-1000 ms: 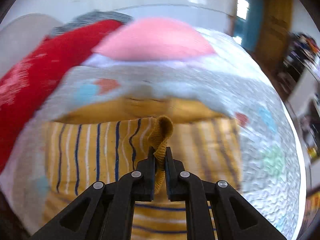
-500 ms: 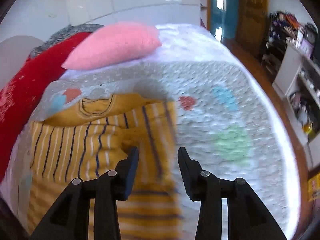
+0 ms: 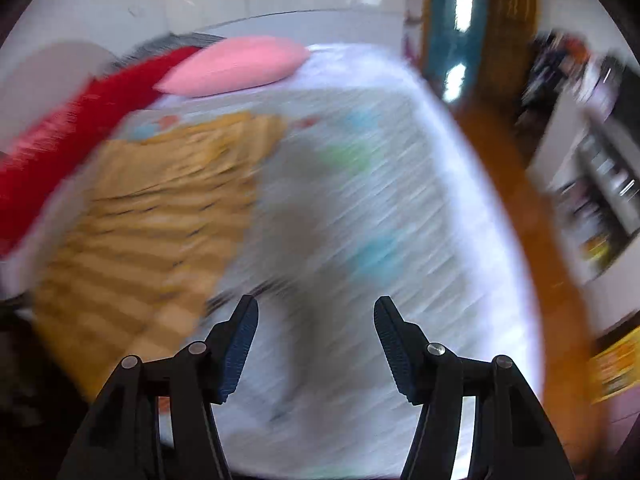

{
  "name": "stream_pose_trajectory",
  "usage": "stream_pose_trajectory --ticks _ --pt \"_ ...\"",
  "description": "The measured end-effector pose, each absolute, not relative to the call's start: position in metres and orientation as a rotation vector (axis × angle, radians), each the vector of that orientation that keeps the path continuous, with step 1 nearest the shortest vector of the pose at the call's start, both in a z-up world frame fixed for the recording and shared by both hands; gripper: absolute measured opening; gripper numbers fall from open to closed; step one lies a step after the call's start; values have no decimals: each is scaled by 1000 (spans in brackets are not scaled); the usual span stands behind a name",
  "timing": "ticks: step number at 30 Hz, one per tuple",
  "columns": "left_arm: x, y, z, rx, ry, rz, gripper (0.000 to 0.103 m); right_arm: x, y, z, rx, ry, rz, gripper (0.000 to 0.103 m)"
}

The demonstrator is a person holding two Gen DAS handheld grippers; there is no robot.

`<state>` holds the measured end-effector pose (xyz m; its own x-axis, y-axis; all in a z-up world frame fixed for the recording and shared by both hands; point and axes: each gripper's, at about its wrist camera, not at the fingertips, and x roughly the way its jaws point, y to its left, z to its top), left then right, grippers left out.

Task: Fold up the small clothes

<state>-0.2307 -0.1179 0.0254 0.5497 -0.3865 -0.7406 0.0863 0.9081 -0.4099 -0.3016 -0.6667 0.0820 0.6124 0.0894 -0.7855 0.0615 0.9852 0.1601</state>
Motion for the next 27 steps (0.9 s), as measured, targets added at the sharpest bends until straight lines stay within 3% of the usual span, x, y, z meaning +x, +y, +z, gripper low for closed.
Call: stream_pose_trajectory --ticks 7,14,16,17,20,27 --pt "-210 -139 29 -438 961 -471 89 -325 -618 18 517 891 256 65" --pt "-240 -179 15 -388 968 -555 89 -319 -563 5 503 912 331 67" --pt "-244 -181 17 -374 985 -541 51 -322 -549 4 472 899 302 67" --pt "-244 -181 18 -372 1012 -536 16 -324 -544 3 465 896 293 65" --pt "-241 -170 32 -449 1034 -540 17 -322 -537 1 465 918 314 16" --pt "-280 -145 90 -395 889 -487 15 -357 -574 26 618 831 371 16"
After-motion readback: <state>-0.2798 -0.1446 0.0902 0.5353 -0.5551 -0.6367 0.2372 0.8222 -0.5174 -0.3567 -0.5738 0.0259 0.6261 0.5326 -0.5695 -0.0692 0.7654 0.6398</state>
